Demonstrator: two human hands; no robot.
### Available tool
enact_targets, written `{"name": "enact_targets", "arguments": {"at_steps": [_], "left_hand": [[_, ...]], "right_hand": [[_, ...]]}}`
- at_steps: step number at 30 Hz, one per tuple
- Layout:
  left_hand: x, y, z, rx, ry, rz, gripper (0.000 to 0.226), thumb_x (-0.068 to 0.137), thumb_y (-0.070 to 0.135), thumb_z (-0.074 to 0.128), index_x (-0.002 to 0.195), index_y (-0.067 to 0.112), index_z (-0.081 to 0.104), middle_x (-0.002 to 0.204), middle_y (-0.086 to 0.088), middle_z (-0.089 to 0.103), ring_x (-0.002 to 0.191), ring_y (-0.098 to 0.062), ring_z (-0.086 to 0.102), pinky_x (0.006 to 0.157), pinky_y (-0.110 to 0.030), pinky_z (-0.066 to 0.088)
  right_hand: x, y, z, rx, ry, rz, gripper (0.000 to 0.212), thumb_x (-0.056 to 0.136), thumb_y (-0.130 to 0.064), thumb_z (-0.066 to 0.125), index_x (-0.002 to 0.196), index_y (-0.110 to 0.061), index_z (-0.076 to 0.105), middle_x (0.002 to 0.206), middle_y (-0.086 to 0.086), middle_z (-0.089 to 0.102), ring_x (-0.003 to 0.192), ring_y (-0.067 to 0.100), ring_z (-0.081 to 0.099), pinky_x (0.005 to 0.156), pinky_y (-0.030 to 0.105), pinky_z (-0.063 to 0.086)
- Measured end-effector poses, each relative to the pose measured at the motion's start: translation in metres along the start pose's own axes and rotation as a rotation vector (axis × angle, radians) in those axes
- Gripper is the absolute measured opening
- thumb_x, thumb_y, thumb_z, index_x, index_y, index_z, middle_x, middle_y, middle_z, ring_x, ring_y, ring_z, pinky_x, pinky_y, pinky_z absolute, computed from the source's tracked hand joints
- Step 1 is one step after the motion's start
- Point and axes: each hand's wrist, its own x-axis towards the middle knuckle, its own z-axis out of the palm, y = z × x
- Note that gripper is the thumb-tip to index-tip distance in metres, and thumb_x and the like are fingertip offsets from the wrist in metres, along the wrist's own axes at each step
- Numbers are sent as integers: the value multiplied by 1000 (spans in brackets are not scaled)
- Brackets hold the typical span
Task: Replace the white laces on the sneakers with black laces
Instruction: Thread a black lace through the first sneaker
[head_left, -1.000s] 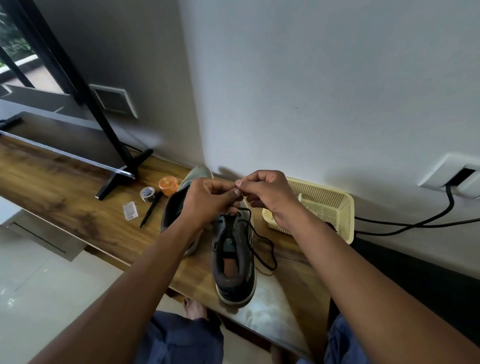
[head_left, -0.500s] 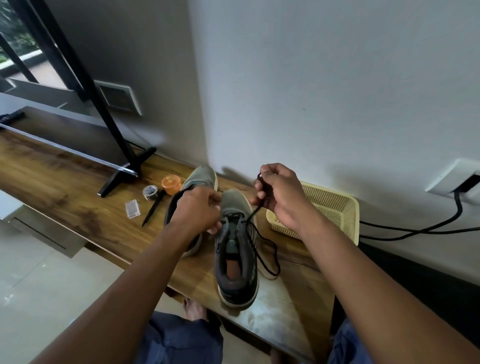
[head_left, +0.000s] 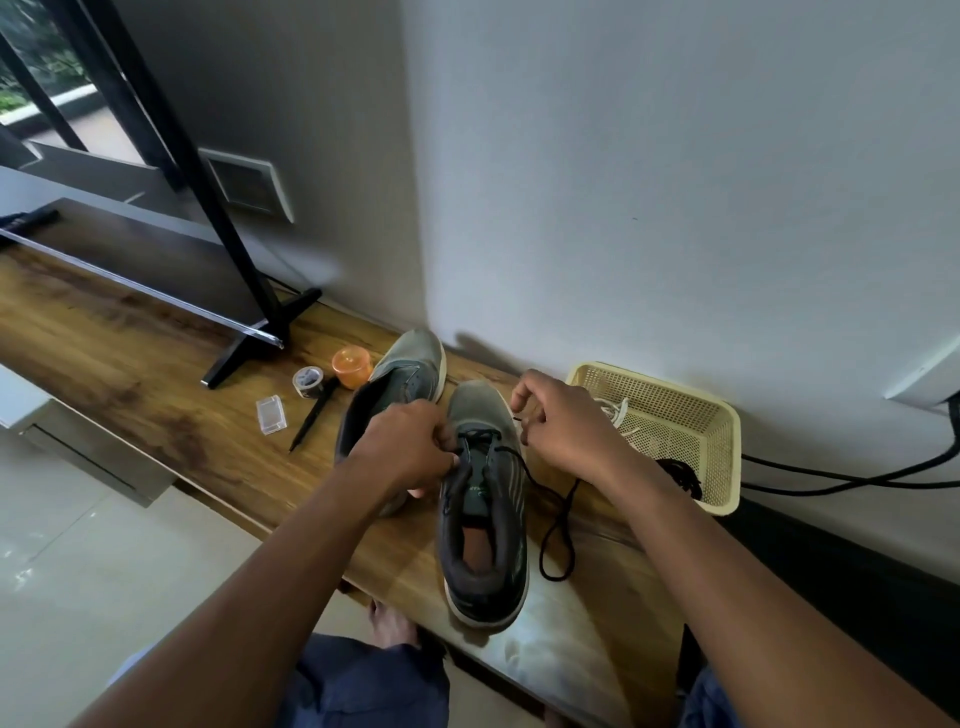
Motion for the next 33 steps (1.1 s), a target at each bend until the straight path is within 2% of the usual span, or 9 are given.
{"name": "enact_targets", "arguments": {"at_steps": [4, 6, 9, 13, 23, 27, 29, 31, 33], "left_hand": [[1, -3, -2, -1, -7, -2, 13, 92, 24, 75, 80, 21, 72, 66, 4, 73, 48, -8, 70, 54, -18, 52], [2, -2, -3, 22, 3, 3, 17, 93, 27, 73, 79, 19, 73, 65, 3, 74, 48, -6, 69, 60, -21, 55], [2, 0, -3, 30, 5, 15, 27, 97, 36, 70, 81, 15, 75, 62, -1, 74, 52, -8, 70, 71, -28, 60], [2, 3, -1, 47, 26, 6, 20, 97, 33, 72, 83, 19, 75, 73, 4, 73, 70, -13, 71, 82, -36, 62], [2, 9, 0, -4, 62, -60, 9, 91, 19, 68, 83, 17, 73, 78, 1, 76, 70, -18, 75, 82, -38, 64], [-1, 7, -5, -80, 76, -26, 14, 88, 11, 73, 93, 24, 72, 83, 2, 77, 74, -19, 75, 79, -39, 65], [-2, 6, -10, -126, 131, 21, 7, 89, 22, 76, 91, 27, 72, 87, 7, 76, 74, -14, 73, 81, -39, 64], [-5, 6, -12, -127, 120, 59, 13, 88, 37, 79, 83, 28, 72, 81, 10, 74, 70, -7, 70, 79, -38, 64], [-9, 9, -11, -90, 9, 80, 24, 87, 48, 79, 80, 27, 70, 75, 8, 72, 68, -6, 69, 76, -36, 64]], "right_hand": [[3, -1, 6, -149, -40, -5, 18, 87, -6, 66, 89, -19, 78, 88, -3, 72, 80, 17, 68, 68, 31, 53], [4, -1, 12, -205, -24, -11, 8, 89, -19, 72, 84, -17, 78, 81, -1, 72, 75, 19, 68, 66, 33, 55], [5, -3, 21, -279, 3, -19, 19, 85, -33, 77, 77, -16, 74, 80, 0, 70, 75, 22, 67, 67, 35, 55], [8, -4, 26, -315, -1, -8, 29, 84, -30, 77, 65, -22, 56, 75, -1, 61, 76, 25, 64, 61, 30, 45], [10, 1, 22, -259, 53, 4, 41, 80, -28, 79, 60, -31, 44, 64, -16, 46, 59, 11, 48, 50, 22, 29], [8, 3, 19, -237, 39, 10, 34, 82, -26, 78, 62, -26, 51, 63, -10, 53, 58, 12, 54, 49, 26, 35], [9, 3, 13, -237, 22, 14, 14, 87, -19, 68, 72, -20, 69, 71, -2, 66, 68, 20, 65, 57, 31, 48], [10, 3, 9, -178, 45, -12, 20, 88, -11, 61, 87, -18, 79, 85, 1, 75, 81, 21, 70, 70, 33, 56], [9, 2, 6, -30, 58, -22, 27, 89, -5, 59, 96, -22, 79, 90, -3, 77, 83, 13, 70, 73, 29, 56]]}}
